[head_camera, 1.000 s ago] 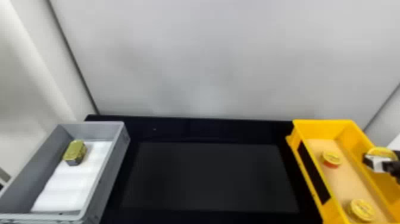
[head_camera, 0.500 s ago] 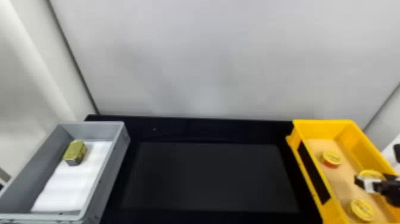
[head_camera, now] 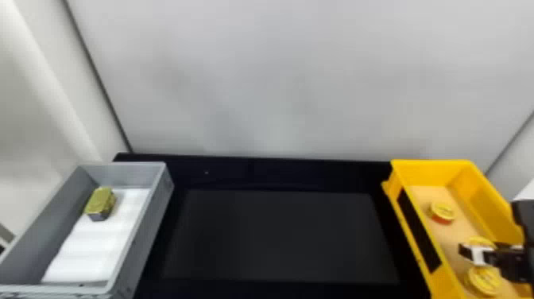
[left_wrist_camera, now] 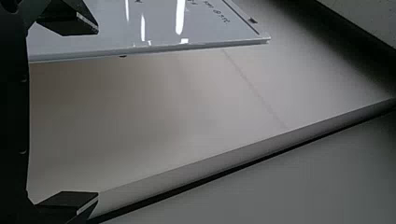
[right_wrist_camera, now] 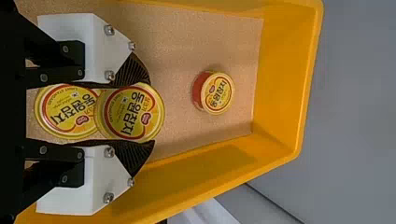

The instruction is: Pick up the round yellow can and place it in the yellow rectangular box

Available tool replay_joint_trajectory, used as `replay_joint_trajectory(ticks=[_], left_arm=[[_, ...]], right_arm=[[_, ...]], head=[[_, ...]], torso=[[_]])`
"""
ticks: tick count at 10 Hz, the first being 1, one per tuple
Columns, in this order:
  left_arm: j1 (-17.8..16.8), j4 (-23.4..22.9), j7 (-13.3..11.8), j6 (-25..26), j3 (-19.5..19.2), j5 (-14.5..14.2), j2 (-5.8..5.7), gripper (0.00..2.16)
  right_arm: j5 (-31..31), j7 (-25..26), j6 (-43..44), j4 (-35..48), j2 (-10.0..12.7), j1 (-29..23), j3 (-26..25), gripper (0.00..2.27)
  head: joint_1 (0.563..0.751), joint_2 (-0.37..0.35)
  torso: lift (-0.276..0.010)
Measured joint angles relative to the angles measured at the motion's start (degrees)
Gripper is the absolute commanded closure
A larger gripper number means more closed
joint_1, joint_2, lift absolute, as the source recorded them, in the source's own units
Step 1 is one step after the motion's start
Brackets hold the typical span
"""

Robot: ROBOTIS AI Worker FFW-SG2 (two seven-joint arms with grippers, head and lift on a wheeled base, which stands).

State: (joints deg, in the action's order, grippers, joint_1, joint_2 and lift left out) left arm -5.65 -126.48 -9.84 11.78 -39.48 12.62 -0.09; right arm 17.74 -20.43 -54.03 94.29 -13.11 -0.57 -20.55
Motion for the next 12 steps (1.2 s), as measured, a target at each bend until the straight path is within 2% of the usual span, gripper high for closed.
replay_joint_trajectory(ticks=[3, 7, 12], left_arm=[[0.02, 0.00, 0.00, 0.00, -0.05, 0.08, 0.00, 0.04], [0.03, 0.00, 0.00, 0.09, -0.02, 0.20, 0.00, 0.04], [0.03, 0.00, -0.09, 0.09, -0.13, 0.22, 0.00, 0.04]], right_arm=[[-0.25, -0.42, -0.09, -0.11, -0.20, 0.34, 0.14, 0.66], [-0.24, -0.37, -0.93, 2.16, -0.77, 0.30, 0.15, 0.13], [-0.19, -1.22, -0.39, 3.00, -1.22, 0.16, 0.87, 0.12]], head=[[0.686, 0.014], [0.686, 0.014], [0.686, 0.014]], torso=[[-0.055], [-0.055], [-0.055]])
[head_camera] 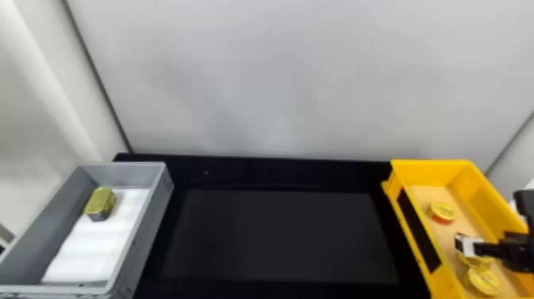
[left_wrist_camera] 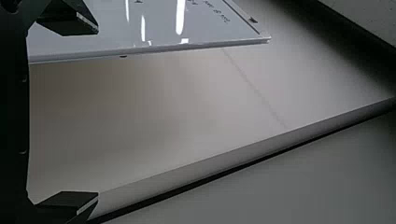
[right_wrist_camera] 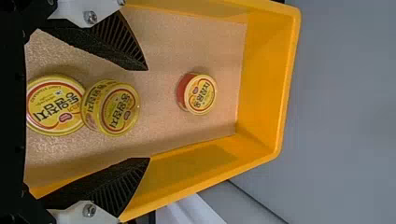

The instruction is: Pick up the round yellow can and place it in the yellow rectangular box

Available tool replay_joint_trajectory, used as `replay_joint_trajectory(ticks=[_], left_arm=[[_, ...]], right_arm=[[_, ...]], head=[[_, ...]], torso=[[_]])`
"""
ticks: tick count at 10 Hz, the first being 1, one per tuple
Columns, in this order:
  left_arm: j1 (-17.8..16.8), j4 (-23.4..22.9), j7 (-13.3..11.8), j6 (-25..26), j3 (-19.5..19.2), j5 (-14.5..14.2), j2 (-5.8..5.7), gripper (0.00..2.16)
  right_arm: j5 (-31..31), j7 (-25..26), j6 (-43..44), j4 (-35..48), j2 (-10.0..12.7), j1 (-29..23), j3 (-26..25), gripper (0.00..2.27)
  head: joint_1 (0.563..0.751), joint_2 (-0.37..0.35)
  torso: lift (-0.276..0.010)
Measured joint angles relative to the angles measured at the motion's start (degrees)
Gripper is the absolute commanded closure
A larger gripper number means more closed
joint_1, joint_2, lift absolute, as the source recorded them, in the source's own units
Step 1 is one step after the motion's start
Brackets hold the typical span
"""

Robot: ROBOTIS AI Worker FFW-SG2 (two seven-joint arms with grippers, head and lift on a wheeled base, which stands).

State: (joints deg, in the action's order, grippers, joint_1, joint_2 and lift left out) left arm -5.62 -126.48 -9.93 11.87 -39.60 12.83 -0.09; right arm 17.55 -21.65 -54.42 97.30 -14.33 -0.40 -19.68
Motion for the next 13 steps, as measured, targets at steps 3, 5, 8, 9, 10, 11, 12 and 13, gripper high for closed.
replay_joint_trajectory(ticks=[3, 5, 8, 9, 10, 11, 12, 13], left_arm=[[-0.02, 0.00, 0.00, 0.00, 0.03, 0.03, 0.00, 0.04], [-0.04, 0.00, 0.00, 0.00, 0.11, 0.08, 0.00, 0.04], [0.07, 0.00, 0.00, 0.00, -0.07, 0.09, 0.00, 0.04], [0.09, -0.03, 0.00, 0.00, -0.25, 0.09, 0.00, 0.04], [0.08, -0.07, 0.00, -0.01, -0.44, 0.09, 0.00, 0.04], [0.03, -0.09, 0.00, -0.04, -0.63, 0.09, 0.00, 0.04], [0.00, -0.09, 0.00, -0.09, -0.81, 0.09, 0.00, 0.04], [0.01, -0.09, 0.00, -0.16, -1.06, 0.09, 0.00, 0.04]], right_arm=[[0.07, -0.48, 3.78, 5.20, -1.97, 0.90, 2.87, 0.12], [1.23, 1.54, 5.82, 10.58, -2.59, 2.12, 3.85, 0.09], [6.01, 6.73, 8.36, 17.43, -2.64, 3.46, 4.26, 0.02], [6.97, 8.26, 11.52, 18.31, -2.53, 3.59, 4.07, 0.02], [6.82, 8.90, 16.14, 18.39, -2.39, 3.80, 3.15, 0.02], [4.86, 9.04, 22.19, 17.50, -2.35, 4.25, 1.34, 0.03], [1.80, 9.70, 28.74, 16.18, -2.46, 4.94, -0.70, 0.03], [-0.96, 11.13, 34.26, 15.18, -2.70, 5.90, -2.11, 0.03]], head=[[0.686, 0.014], [0.686, 0.014], [0.686, 0.014], [0.686, 0.014], [0.686, 0.014], [0.686, 0.014], [0.686, 0.014], [0.686, 0.014]], torso=[[-0.055], [-0.055], [-0.055], [-0.055], [-0.055], [-0.055], [-0.055], [-0.055]])
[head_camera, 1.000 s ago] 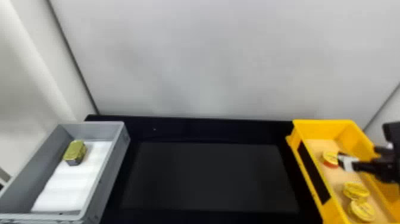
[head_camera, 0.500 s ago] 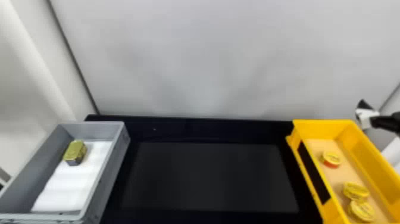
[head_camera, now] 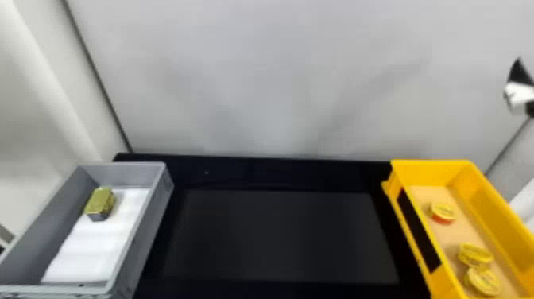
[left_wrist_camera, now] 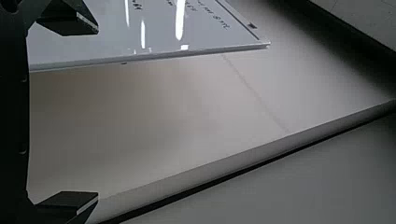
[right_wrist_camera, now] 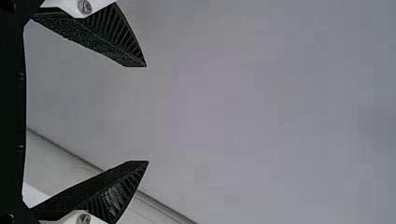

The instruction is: Pick up the round yellow can and place it in the yellow rectangular box

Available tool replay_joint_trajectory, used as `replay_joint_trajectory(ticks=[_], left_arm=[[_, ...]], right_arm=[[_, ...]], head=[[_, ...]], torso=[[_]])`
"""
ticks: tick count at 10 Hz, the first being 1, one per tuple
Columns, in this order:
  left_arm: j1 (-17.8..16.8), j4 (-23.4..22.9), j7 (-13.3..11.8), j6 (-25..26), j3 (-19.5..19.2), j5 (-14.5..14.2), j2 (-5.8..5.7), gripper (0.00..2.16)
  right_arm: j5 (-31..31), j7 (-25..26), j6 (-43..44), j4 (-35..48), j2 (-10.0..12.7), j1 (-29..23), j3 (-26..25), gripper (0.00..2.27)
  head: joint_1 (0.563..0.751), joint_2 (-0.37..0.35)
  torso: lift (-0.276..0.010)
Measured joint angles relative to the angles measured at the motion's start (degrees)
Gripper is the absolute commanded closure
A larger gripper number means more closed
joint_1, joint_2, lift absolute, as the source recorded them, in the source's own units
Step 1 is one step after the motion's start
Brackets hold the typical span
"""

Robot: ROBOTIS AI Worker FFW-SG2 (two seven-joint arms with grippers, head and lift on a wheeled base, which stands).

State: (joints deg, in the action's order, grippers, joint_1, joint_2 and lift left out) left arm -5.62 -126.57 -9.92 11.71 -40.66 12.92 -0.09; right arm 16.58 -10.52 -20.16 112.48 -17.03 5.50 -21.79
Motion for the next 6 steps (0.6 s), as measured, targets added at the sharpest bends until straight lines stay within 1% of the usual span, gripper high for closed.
replay_joint_trajectory(ticks=[2, 4, 6], left_arm=[[-0.06, 0.00, 0.14, -0.57, -0.94, -0.02, 0.00, 0.04], [-0.27, -0.18, 0.25, -1.23, -2.59, -0.14, 0.00, 0.04], [-0.30, -0.39, 0.42, -1.80, -4.46, -0.18, 0.00, 0.04]], right_arm=[[-3.30, 3.04, 6.26, -0.19, -0.28, 2.79, -0.78, 0.03], [-4.43, 4.29, 7.76, 1.99, -0.86, 5.64, -0.94, 0.04], [-6.08, 7.05, 10.49, 3.80, -2.10, 6.29, -1.17, 0.06]], head=[[0.686, 0.014], [0.686, 0.014], [0.686, 0.014]], torso=[[-0.055], [-0.055], [-0.055]])
